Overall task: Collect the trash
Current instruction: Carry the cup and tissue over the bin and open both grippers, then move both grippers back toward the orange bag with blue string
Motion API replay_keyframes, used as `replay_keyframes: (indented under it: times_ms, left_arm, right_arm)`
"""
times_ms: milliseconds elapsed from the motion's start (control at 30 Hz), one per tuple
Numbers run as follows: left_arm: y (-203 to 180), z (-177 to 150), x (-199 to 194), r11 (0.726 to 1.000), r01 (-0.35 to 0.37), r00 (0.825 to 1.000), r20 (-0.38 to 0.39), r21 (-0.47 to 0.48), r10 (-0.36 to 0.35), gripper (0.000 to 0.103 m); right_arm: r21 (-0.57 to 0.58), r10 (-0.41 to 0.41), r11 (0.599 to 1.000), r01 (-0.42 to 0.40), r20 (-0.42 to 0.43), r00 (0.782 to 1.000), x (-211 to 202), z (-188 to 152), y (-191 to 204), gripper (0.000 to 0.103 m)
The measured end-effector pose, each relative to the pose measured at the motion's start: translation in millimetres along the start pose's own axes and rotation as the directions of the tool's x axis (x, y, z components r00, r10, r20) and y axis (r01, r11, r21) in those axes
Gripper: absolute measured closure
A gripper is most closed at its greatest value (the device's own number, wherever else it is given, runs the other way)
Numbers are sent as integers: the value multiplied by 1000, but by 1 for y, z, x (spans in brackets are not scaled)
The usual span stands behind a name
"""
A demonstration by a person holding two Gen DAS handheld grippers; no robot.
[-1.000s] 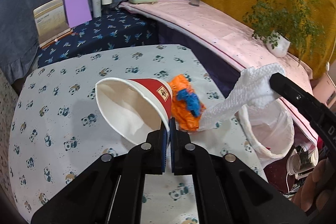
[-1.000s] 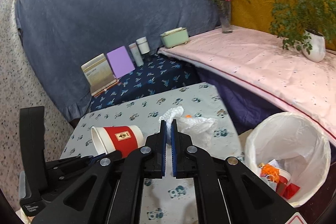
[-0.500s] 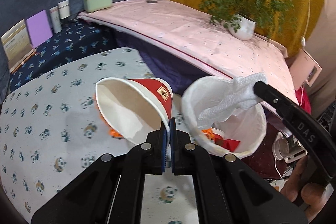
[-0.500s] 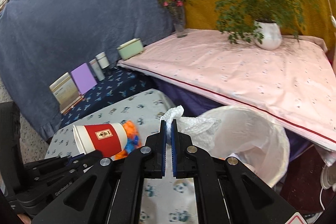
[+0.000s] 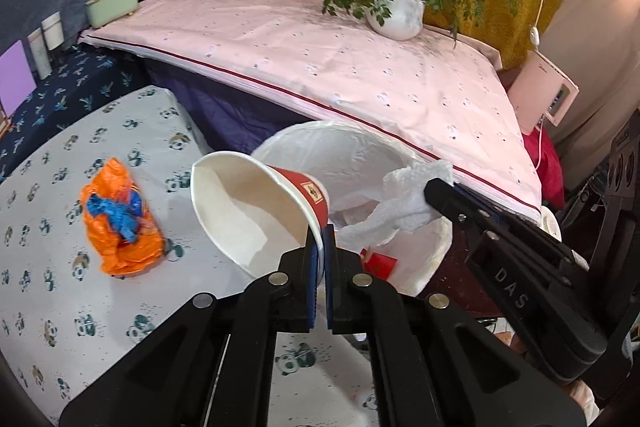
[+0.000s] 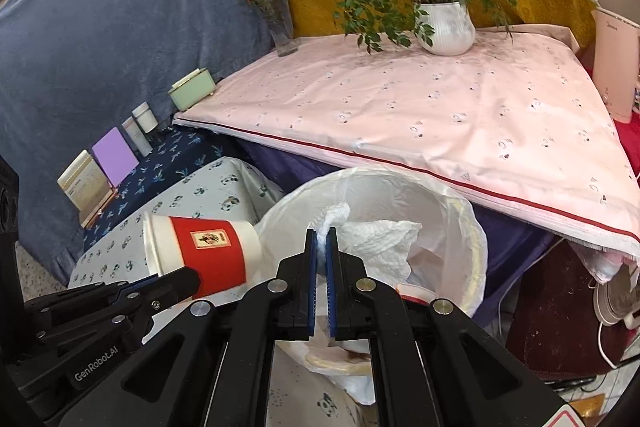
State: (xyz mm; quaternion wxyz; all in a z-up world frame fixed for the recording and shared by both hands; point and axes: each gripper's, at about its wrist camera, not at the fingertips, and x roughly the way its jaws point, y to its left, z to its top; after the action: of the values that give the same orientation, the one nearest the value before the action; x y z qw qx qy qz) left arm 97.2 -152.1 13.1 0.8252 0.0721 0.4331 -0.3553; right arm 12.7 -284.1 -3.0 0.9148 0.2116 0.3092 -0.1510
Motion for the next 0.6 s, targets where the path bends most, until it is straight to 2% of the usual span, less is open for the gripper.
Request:
replay_keyframes:
  times_ms: [167, 233, 267, 300, 333, 500, 600]
  left_arm:
    - [-4, 0, 9, 1000, 11, 1000, -4, -4, -11, 98]
    - [-3, 0, 11, 1000, 7, 1000, -6, -17, -7, 89]
    - [-1, 0, 12, 1000, 7, 1000, -7, -25, -7, 85]
    - [1, 0, 12, 999, 8, 1000, -6, -35, -8, 77]
    - [3, 0, 11, 999, 4, 1000, -1, -43, -4, 71]
    - [11, 2, 5, 998, -13, 1000, 18, -57, 14, 69]
    - [18, 0, 3, 997, -25, 999, 20, -77, 26, 64]
  right_arm:
    - [5, -14, 1000, 14, 7, 1000, 0, 0, -7, 89]
    - [6, -22, 1000, 21, 15, 1000, 0, 0, -7, 74]
    - [8, -22, 1000, 22, 20, 1000, -1, 1, -7, 70]
    - [12, -23, 1000, 23, 26, 999, -2, 2, -7, 66]
    - [13, -21, 1000, 21, 29, 999, -2, 2, -7, 64]
    - [10, -17, 1000, 17, 32, 999, -2, 5, -5, 63]
    - [4, -13, 1000, 13, 30, 999, -2, 5, -3, 61]
